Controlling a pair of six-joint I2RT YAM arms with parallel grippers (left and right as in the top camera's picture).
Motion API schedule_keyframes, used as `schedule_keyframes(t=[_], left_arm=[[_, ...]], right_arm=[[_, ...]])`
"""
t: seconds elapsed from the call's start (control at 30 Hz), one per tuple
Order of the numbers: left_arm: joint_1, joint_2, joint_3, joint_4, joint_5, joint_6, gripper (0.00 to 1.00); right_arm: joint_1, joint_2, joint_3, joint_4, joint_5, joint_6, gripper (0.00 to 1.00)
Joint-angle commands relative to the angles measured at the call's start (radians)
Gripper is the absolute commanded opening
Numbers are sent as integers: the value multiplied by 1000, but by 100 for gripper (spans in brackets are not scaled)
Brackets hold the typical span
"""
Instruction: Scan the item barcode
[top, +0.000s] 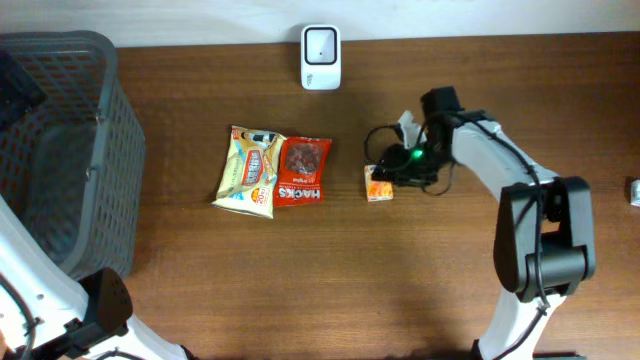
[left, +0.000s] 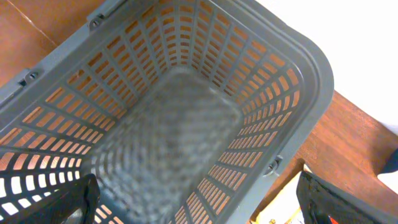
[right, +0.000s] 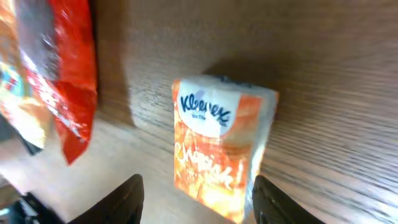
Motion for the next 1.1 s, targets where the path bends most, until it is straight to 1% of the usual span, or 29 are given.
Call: schedule_keyframes(t=[0.0, 0.07, 0.13, 0.23, 0.3, 0.37, 0.53, 0.63, 0.7, 0.77, 0.83, 0.97, 1.07], left_arm=[[1, -14, 11, -1, -2, -2, 99], [1, -14, 11, -1, -2, -2, 99], [1, -14, 11, -1, -2, -2, 99], [1, -14, 11, -1, -3, -2, 99], [1, -14, 11, -1, -3, -2, 99], [1, -14, 11, -1, -2, -2, 99], [1, -14, 11, -1, -2, -2, 99], [1, -14, 11, -1, -3, -2, 99], [1, -14, 11, -1, -2, -2, 99], [1, -14, 11, -1, -2, -2, 99], [1, -14, 11, -1, -2, -2, 99], [1, -14, 11, -1, -2, -2, 99], [1, -14, 11, -1, -2, -2, 99]], right_arm=[[-29, -11, 29, -49, -24, 7, 55], [-25, -10, 12, -42, -23, 7, 54], [-8, -9, -14, 1, 29, 8, 50], [18, 2, -23, 31, 51, 17, 49], [37, 13, -25, 46, 73, 34, 45], [45, 26, -25, 45, 134, 63, 45], [45, 55, -25, 47, 138, 68, 45], [45, 55, -25, 47, 138, 68, 35], [45, 55, -25, 47, 138, 68, 32], [45, 55, -25, 48, 137, 68, 21], [45, 55, -25, 55, 129, 67, 4], [45, 55, -25, 60, 117, 68, 4], [45, 55, -1, 117, -43, 67, 4]])
